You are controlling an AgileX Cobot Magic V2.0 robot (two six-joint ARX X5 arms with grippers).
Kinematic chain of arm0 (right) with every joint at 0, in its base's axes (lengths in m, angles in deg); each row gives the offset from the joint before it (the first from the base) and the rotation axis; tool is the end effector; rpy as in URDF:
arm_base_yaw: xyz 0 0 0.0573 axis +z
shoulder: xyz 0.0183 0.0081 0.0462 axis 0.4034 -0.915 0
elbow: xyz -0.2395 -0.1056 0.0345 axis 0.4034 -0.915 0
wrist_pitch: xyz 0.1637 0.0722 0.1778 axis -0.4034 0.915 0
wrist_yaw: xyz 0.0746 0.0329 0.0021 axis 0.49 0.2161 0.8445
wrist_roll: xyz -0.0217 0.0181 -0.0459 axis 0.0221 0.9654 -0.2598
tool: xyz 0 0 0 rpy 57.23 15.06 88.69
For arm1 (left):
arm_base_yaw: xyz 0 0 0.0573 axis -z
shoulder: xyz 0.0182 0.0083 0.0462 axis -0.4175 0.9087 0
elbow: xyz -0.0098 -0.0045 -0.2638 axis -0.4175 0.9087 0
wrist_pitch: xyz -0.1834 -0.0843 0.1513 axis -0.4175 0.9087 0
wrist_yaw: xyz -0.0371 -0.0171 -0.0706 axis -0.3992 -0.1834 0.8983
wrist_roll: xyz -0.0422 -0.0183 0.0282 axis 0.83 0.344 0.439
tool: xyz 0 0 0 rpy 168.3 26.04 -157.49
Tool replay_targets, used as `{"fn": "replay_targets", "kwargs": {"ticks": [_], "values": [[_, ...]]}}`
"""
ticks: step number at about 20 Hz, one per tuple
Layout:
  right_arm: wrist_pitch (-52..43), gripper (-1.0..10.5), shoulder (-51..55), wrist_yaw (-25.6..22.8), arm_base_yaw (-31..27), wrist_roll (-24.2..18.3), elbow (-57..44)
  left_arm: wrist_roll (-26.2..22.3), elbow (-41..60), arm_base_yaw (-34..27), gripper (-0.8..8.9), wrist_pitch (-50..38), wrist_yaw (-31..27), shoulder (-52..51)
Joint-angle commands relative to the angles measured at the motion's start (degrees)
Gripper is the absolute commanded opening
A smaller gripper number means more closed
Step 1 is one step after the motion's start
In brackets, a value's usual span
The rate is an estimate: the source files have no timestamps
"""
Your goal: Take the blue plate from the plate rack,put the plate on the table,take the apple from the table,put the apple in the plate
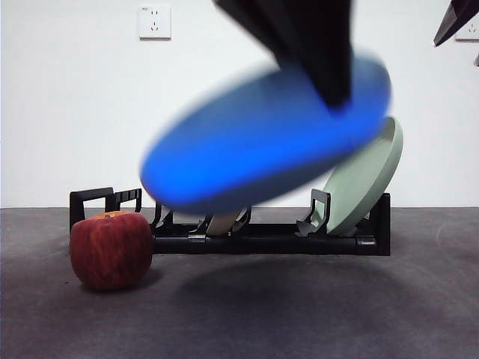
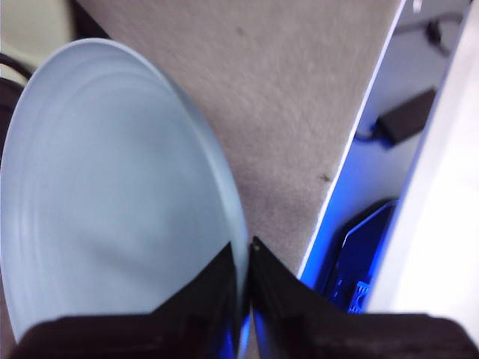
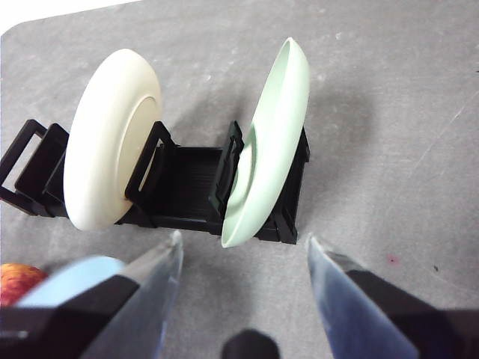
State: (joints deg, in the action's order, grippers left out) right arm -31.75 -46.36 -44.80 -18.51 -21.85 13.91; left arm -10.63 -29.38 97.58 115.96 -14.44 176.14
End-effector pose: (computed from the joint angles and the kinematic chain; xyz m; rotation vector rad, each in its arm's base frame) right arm 0.1891 0.0257 0.3186 0.1619 0.5980 0.3317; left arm 0.1009 -0.3008 0.2717 0.7201 0.7318 -0.9012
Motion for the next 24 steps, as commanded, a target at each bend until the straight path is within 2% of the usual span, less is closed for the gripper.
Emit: {"fn": "replay_targets", "kwargs": {"ticks": [1, 5, 10, 11, 13, 14, 15, 19, 22, 24], "values": [[-0.33, 2.8, -0.02, -1.11, 0.02, -0.48, 0.2, -3.1, 0.63, 0.0, -0.08, -4.24, -1.49, 5.42], [-0.31, 2.8, -0.02, -3.02, 0.02, -0.48, 0.2, -5.33, 0.63, -0.98, -0.09, -10.27, -2.69, 13.38], [-0.31, 2.8, -0.02, -3.02, 0.02, -0.48, 0.2, -6.36, 0.63, -2.73, 0.03, -10.34, -2.69, 18.36], [-0.31, 2.8, -0.02, -2.99, 0.02, -0.48, 0.2, -6.34, 0.63, -2.89, 0.5, -10.36, -1.29, 18.36], [-0.31, 2.8, -0.02, -2.97, 0.02, -0.48, 0.2, -6.34, 0.63, -2.93, 2.95, -10.88, 1.57, 18.36], [-0.31, 2.8, -0.02, -2.95, 0.02, -0.48, 0.2, -6.32, 0.63, -3.04, 3.88, -10.95, 1.62, 18.36], [-0.31, 2.8, -0.02, -2.75, 0.02, -0.48, 0.2, -6.1, 0.63, -3.13, 4.12, -10.91, 1.64, 18.36], [-0.04, 2.8, -0.02, -2.25, 0.04, -0.44, 0.2, -4.17, 0.55, -3.19, 4.1, -9.68, 1.16, 16.39], [0.31, 2.8, -0.02, 4.15, 0.04, -0.44, 0.2, -3.08, 0.52, -3.26, 4.1, -9.25, -2.58, 8.87], [0.33, 2.8, -0.02, 6.73, 0.11, -0.44, 0.2, -2.95, 0.52, -3.85, 4.09, -9.66, -4.55, 1.99]]}}
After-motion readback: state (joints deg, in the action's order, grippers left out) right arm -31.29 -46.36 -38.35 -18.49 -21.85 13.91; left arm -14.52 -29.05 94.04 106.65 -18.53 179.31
